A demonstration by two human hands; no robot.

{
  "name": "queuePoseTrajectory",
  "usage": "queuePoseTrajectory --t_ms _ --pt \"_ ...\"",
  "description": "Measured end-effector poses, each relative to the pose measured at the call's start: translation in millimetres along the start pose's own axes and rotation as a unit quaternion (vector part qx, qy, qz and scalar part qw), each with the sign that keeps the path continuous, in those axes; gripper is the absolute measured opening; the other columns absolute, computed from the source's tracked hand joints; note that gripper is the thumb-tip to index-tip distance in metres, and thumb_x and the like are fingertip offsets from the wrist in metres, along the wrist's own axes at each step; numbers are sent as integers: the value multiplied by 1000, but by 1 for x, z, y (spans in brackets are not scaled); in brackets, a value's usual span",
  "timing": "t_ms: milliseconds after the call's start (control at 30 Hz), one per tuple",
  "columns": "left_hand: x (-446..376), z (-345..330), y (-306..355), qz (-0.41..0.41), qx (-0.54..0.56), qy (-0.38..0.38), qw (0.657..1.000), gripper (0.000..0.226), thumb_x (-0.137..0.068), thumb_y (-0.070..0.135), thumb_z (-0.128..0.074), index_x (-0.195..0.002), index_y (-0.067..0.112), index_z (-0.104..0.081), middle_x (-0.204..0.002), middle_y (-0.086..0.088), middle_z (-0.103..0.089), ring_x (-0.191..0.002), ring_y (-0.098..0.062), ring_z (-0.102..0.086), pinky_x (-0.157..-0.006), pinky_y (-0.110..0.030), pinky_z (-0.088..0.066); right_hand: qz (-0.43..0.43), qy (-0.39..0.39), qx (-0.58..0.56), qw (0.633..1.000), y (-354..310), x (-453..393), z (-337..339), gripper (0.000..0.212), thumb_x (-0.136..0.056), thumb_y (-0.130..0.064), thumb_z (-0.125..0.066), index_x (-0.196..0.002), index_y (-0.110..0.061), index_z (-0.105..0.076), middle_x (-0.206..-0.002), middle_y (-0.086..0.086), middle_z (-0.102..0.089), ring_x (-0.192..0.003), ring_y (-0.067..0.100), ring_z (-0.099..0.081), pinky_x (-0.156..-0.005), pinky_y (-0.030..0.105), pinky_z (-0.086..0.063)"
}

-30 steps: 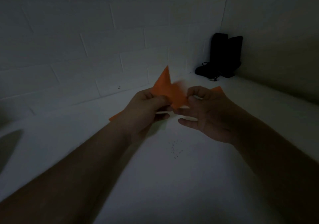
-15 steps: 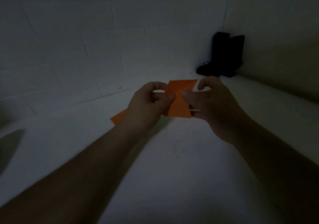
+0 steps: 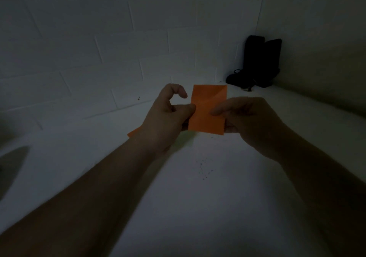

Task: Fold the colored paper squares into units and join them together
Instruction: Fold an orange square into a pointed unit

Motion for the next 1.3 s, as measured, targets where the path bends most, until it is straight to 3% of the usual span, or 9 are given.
queuePoseTrajectory --t_ms 100,267,500,633,733,967,1067,1200,1300 --pt "0 0 3 -6 17 1 1000 12 -104 1 -54 -97 9 -60 -87 -29 -65 -74 -31 -67 -70 -33 -60 -24 -31 11 999 5 0 -5 52 -99 5 -43 -84 -28 -79 -104 -2 -71 -92 18 -72 -75 30 -61" --pt "-1 0 -5 29 43 14 999 24 -104 -1 -50 -99 2 -73 -107 -19 -76 -101 -32 -74 -85 -35 -63 -16 -51 -53 997 2 0 -3 49 -96 11 -49 -95 -29 -77 -90 -2 -76 -82 17 -73 -75 32 -59" --pt "3 -8 -3 52 75 -22 996 39 -101 -17 -37 -93 -3 -72 -83 -10 -78 -78 -17 -76 -72 -24 -61 73 -30 -44 996 -10 2 4 61 -76 19 -69 -93 -38 -79 -92 3 -76 -87 24 -71 -75 29 -57" --pt "2 -9 -3 40 47 -39 997 39 -103 -14 -35 -103 -5 -73 -106 -10 -78 -98 -21 -76 -84 -27 -61 119 -3 31 992 -20 5 6 38 -78 6 -76 -93 -30 -76 -89 -4 -76 -86 14 -72 -79 25 -57" --pt "2 -9 -3 32 25 -41 998 37 -103 -13 -39 -106 0 -74 -105 -8 -79 -97 -19 -76 -82 -25 -60 116 12 40 992 -24 6 5 29 -77 -3 -79 -88 -29 -73 -85 -19 -74 -85 6 -72 -79 17 -56" --pt "4 -8 7 -54 -106 -35 992 27 -84 3 -80 -106 20 -79 -85 -2 -79 -88 -18 -76 -85 -26 -58 79 75 -16 994 -18 3 12 23 -83 -6 -77 -83 -29 -74 -86 1 -76 -83 22 -74 -80 43 -62" --pt "4 -6 10 -72 -103 -16 992 22 -86 12 -81 -108 15 -80 -81 -10 -76 -71 -14 -67 -71 -26 -54 65 83 -23 994 -15 4 10 20 -82 -12 -79 -84 -31 -73 -84 -3 -76 -82 17 -74 -81 43 -62" --pt "4 -10 8 -66 -52 -15 996 17 -92 8 -73 -108 12 -79 -101 -8 -80 -95 -20 -75 -93 -37 -60 64 112 -32 991 -14 5 14 16 -81 -14 -80 -76 -28 -73 -80 8 -74 -78 27 -72 -75 48 -62" --pt "3 -12 5 -57 -4 -1 998 18 -91 0 -72 -105 10 -77 -97 -8 -79 -90 -17 -73 -90 -35 -60 66 105 -55 991 -16 5 10 19 -83 -6 -78 -78 -23 -71 -74 4 -73 -69 20 -69 -70 39 -61"
Point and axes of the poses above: each hand's wrist, its own x-axis away from the middle knuckle, its own z-axis out of the back of the hand, y = z × x, the point moved 9 cm from there along -x, towards the middle knuckle
